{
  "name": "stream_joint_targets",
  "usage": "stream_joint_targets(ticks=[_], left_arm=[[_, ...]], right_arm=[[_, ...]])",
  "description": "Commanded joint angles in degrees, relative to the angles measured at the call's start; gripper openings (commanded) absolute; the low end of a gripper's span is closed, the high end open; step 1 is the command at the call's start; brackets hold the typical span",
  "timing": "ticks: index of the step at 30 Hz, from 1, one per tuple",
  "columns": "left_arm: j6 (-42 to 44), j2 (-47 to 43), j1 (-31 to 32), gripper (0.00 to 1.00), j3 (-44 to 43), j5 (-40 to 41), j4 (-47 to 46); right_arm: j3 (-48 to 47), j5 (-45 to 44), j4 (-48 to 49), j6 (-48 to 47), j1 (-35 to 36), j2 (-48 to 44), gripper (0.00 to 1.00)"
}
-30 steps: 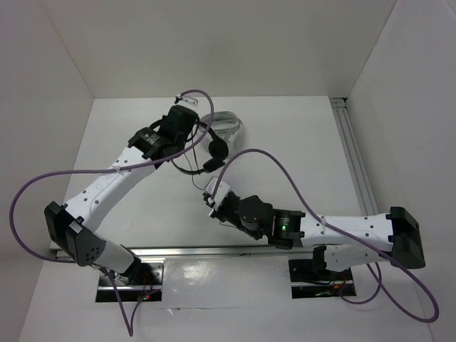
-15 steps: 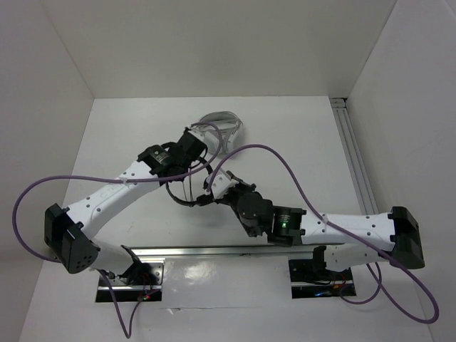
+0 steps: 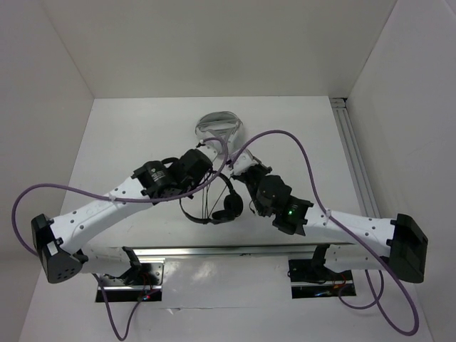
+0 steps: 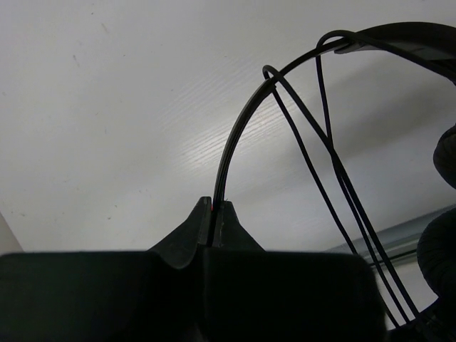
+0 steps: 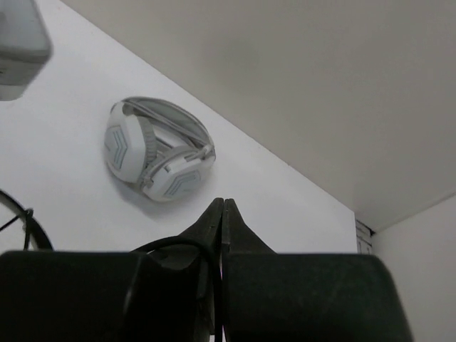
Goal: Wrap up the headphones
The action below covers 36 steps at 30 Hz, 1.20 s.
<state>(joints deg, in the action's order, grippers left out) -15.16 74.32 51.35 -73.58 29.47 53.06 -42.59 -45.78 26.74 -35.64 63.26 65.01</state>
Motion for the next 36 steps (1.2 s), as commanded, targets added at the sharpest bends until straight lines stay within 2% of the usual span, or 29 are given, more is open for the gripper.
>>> stream_joint_targets(ticks=[1,9,10,15,19,22,24,29,36], left_arm=[[2.41,-2.95,1.11,0.00,0.72,-5.99,-0.85],[6.45,-5.24,4.19,0.00,-1.73,-11.54,-1.64],[6.46,-6.03,4.19,0.00,-2.35,-11.54,-2.16],[6.98,-8.66,4.72,0.00,-3.94,-12.25,-2.17],[6.98,-10.25,5.25,0.00,-7.36,-12.25,-3.40],[6.46,-10.25,5.25,0.00,-10.70,-11.02,-3.40],[5.93,-10.25,5.25,0.00,-12.90,-9.70,-3.40],[4.09,-11.31,5.25,0.00,-16.59,-4.26,-3.40],[1.63,-10.08,5.25,0.00,-20.89,4.62,-3.93]], right_arm=[[1.10,9.08,10.00,2.41,-4.81,-3.49,0.07],[-3.46,31.95,1.23,14.18,-20.52,-0.16,0.07],[-4.60,36.33,0.51,15.06,-21.77,0.63,0.07],[-5.40,46.38,-0.81,20.15,-26.35,5.03,0.07],[-5.40,52.62,2.34,23.84,-26.87,10.55,0.05],[-3.65,56.93,7.61,28.14,-26.88,14.77,0.00],[-2.42,59.47,12.97,30.53,-26.88,16.98,0.00],[-1.88,68.26,21.67,40.19,-29.42,26.45,0.00],[-4.35,78.99,32.72,49.94,-28.90,38.23,0.03]])
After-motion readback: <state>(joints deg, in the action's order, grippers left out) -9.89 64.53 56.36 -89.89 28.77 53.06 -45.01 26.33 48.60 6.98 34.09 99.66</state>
